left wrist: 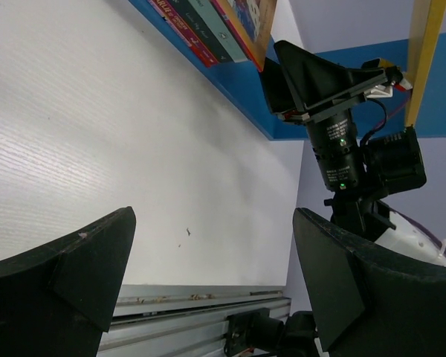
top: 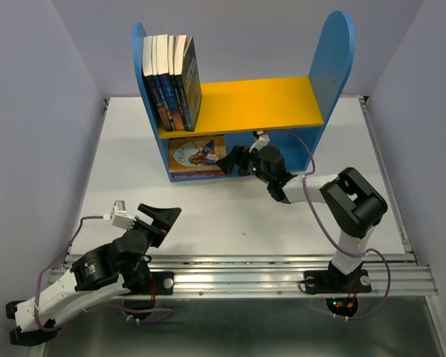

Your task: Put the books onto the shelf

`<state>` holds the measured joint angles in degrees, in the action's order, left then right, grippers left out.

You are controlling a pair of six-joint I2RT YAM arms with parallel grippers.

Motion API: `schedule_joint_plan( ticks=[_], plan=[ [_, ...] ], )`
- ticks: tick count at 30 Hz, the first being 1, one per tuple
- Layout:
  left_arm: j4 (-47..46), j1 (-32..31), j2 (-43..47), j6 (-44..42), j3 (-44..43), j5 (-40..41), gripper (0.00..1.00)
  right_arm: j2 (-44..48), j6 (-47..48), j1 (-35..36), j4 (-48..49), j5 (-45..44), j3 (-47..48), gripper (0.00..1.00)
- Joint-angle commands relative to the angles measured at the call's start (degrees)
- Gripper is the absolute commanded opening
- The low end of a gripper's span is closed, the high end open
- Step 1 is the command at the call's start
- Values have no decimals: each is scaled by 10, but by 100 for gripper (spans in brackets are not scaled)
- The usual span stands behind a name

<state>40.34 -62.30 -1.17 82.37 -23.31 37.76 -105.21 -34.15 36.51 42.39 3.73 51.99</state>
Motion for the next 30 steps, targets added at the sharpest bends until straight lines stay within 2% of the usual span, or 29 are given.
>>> schedule_joint_plan(
  ticks=[1, 4, 8, 10, 11, 13, 14, 15, 16, 18, 19, 20, 21, 27, 30],
  plan=[
    [-36, -3, -53, -10, 0, 17, 99, 68, 21, 7, 57, 39, -19, 100],
    [-53, -3, -121, -16, -11, 26, 99, 99, 15, 18, 41, 44, -56, 100],
    [-81, -2, -266, -16, -42, 42, 95, 145, 35, 51, -24, 9, -75, 100],
    [-85, 1, -312, -16, -61, 50, 67, 158, 44, 77, -76, -34, -75, 95],
    [-88, 10, -345, -13, -79, 57, 41, 170, 42, 82, -89, -48, -76, 88],
    [-99, 31, -366, -38, -94, 61, 24, 176, 21, 88, -115, -75, -78, 69],
    [-129, 72, -378, -49, -101, 54, 11, 178, 14, 93, -119, -79, -80, 51],
    [-161, 72, -381, -75, -98, 41, 8, 178, 9, 93, -122, -79, -81, 44],
    [-204, 135, -390, -154, -83, -20, 3, 175, 7, 98, -128, -86, -80, 31],
    [-303, 209, -406, -213, -73, -100, 0, 168, 8, 98, -135, -90, -73, 23],
    [-325, 240, -418, -234, -71, -131, 0, 164, 9, 98, -136, -90, -69, 18],
    [-341, 278, -449, -255, -77, -154, 0, 154, 13, 98, -138, -89, -56, 8],
    [-345, 290, -464, -261, -83, -157, 0, 148, 14, 103, -141, -89, -48, 2],
    [-369, 324, -582, -321, -146, -186, 0, 96, 19, 103, -200, -123, 24, 1],
    [-366, 329, -607, -324, -154, -196, 0, 83, 21, 103, -209, -128, 35, 1]
  ],
)
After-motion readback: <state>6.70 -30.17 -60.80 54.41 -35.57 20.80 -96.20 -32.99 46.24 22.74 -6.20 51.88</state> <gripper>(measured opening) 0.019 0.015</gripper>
